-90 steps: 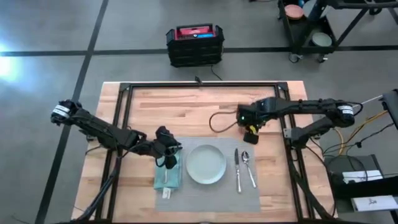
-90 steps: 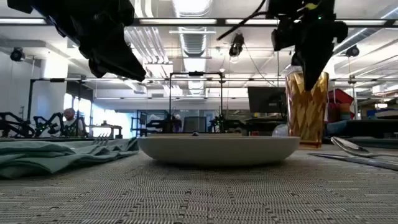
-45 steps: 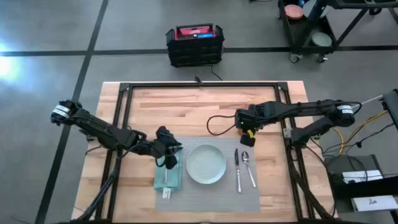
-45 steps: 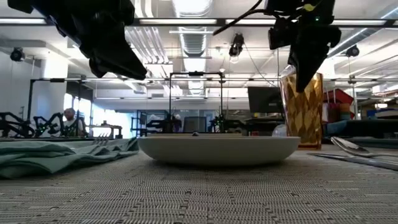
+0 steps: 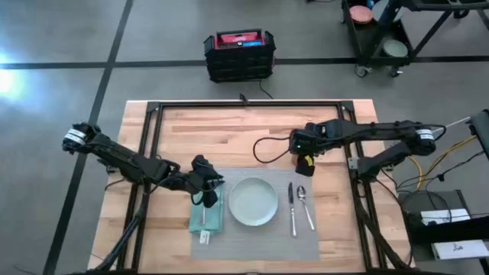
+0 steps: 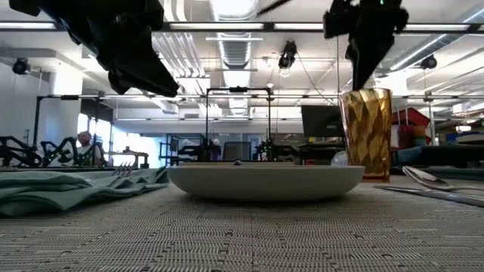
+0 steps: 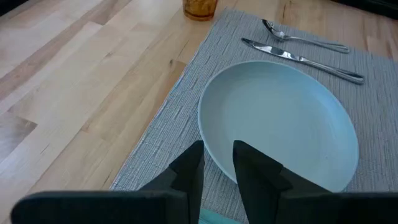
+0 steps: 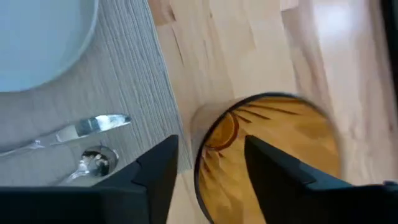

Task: Set table place
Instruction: Move the orange cup to the top right of the table mat, then return to home position

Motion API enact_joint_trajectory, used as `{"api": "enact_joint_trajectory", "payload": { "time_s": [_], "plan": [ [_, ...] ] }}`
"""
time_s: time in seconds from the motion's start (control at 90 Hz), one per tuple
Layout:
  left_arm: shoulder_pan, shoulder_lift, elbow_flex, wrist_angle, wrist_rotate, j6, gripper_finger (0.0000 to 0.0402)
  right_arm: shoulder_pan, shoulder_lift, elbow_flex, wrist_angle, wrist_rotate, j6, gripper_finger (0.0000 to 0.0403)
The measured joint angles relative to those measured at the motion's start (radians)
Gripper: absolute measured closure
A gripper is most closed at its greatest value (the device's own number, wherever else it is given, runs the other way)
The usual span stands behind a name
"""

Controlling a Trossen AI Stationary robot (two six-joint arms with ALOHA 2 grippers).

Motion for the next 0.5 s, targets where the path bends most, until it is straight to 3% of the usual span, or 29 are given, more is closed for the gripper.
{"api": "enact_joint_trajectory", "payload": {
  "time_s": [0.233, 0.4, 0.5],
  "plan": [
    [0.000, 0.000, 0.000, 0.000, 0.000, -0.008, 0.0329, 0.020, -0.029, 0.124, -0.016, 0.000, 0.002, 0.0198],
    [0.000, 0.000, 0.000, 0.009, 0.000, -0.005, 0.0329, 0.079, -0.098, 0.076, 0.085, -0.003, -0.022, 0.0206],
    [0.000, -0.008, 0.000, 0.020, 0.000, -0.005, 0.0329, 0.127, -0.179, -0.003, 0.241, -0.007, -0.026, 0.0220]
  ]
}}
